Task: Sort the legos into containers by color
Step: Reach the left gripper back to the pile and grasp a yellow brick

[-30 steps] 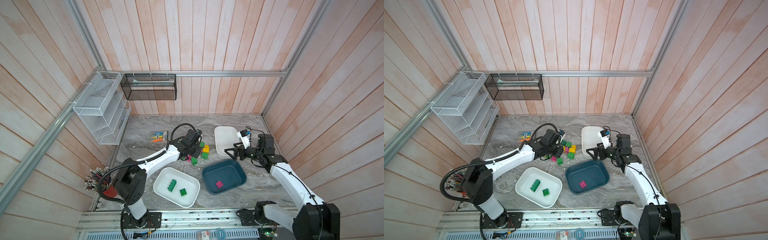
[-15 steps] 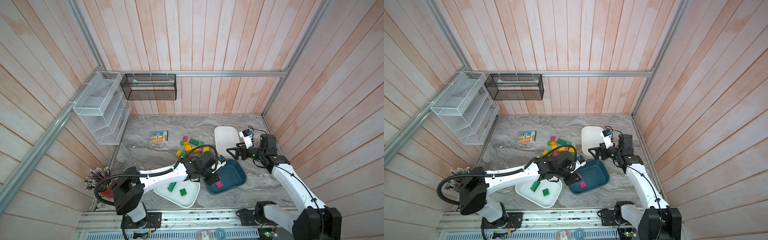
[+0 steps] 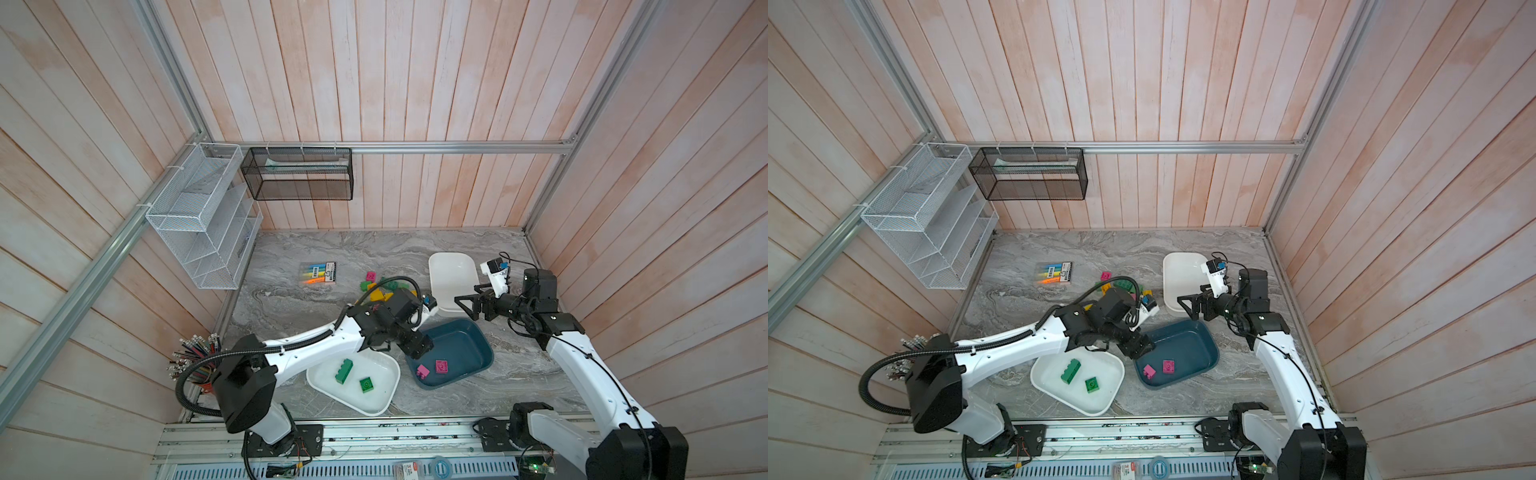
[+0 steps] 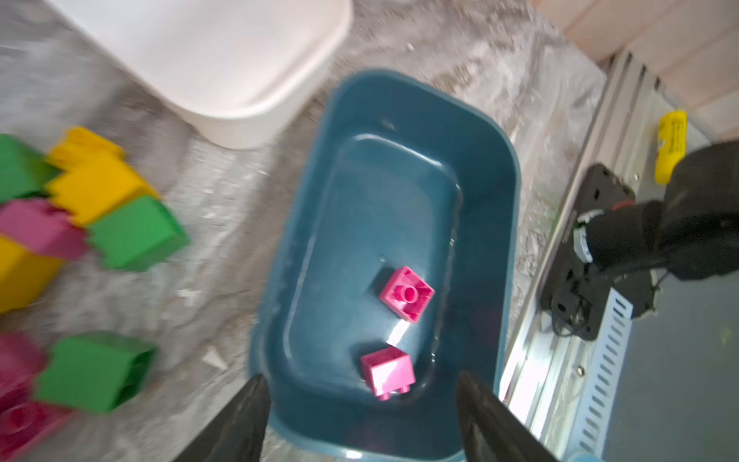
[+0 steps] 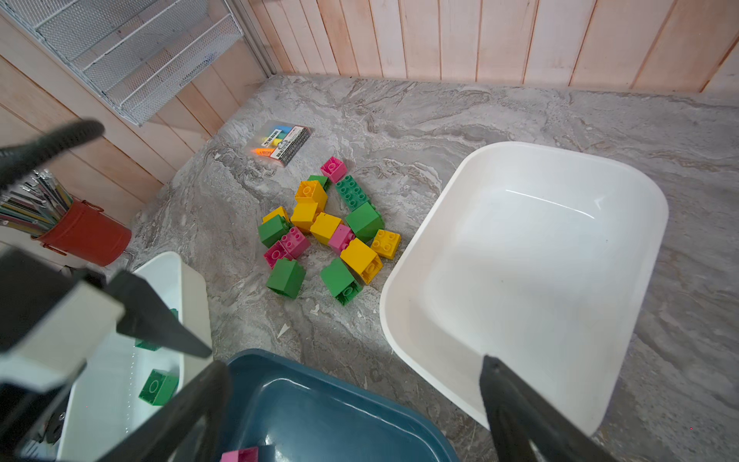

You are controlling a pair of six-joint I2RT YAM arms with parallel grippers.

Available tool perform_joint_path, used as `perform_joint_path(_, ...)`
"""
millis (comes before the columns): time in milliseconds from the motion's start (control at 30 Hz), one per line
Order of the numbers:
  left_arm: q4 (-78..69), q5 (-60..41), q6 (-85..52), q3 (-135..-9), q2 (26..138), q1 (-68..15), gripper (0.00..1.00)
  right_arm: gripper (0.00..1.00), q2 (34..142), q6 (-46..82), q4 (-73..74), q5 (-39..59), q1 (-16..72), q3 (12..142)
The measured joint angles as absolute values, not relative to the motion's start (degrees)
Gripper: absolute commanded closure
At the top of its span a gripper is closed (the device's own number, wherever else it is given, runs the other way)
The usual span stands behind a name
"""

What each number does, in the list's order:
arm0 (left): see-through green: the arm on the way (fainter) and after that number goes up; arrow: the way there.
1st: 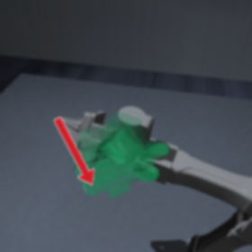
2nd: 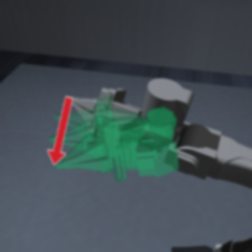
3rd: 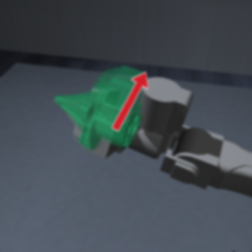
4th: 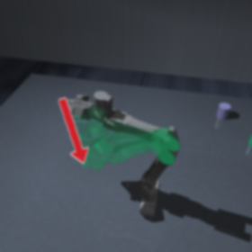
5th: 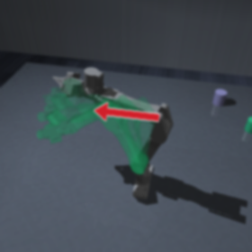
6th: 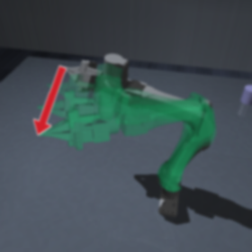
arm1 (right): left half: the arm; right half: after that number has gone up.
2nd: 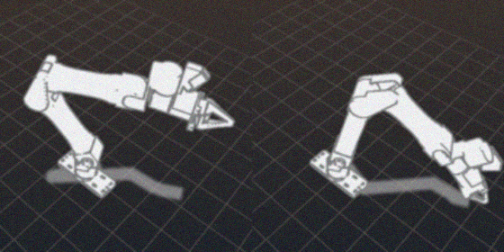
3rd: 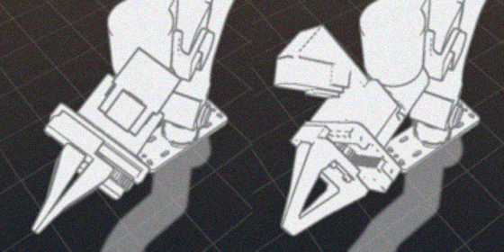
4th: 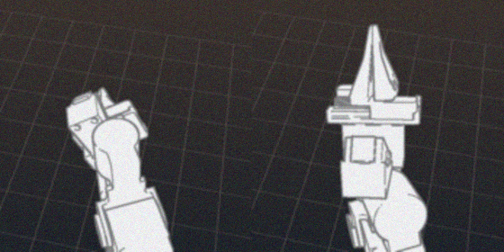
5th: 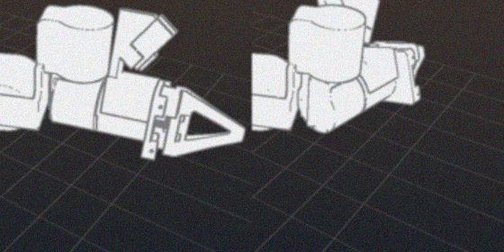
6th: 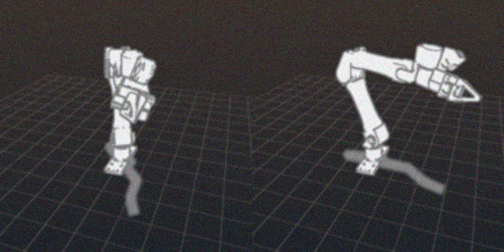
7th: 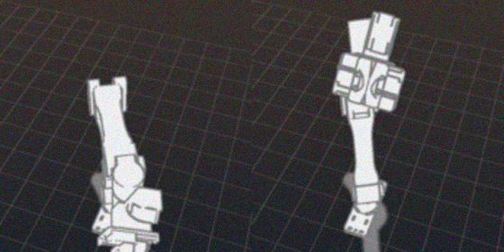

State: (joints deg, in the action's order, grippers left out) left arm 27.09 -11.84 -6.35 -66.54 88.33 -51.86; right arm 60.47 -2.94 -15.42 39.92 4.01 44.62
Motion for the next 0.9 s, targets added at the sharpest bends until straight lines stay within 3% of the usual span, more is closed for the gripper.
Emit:
perform_joint_path(200, 28.12, -5.45, -8.62, -65.84, 82.74, -35.51, 0.25, 0.02, 60.9, -2.39, -14.79, 41.15, 4.01, 44.62)
perform_joint_path(400, 28.23, 1.69, -10.61, -63.88, 88.38, -24.1, 0.28, 0.02, 61.98, -1.67, -13.93, 42.13, 4.03, 44.62)
perform_joint_path(733, 27.51, 3.49, -10.07, -65.1, 102.08, -23.03, 0.34, 0.02, 62.81, -1.72, -13.56, 42.35, 4.03, 44.62)
perform_joint_path(900, 26.85, 1.74, -9.26, -65.47, 103.2, -23.03, 0.34, 0.02, 63.18, -1.74, -13.47, 42.33, 4.03, 44.62)
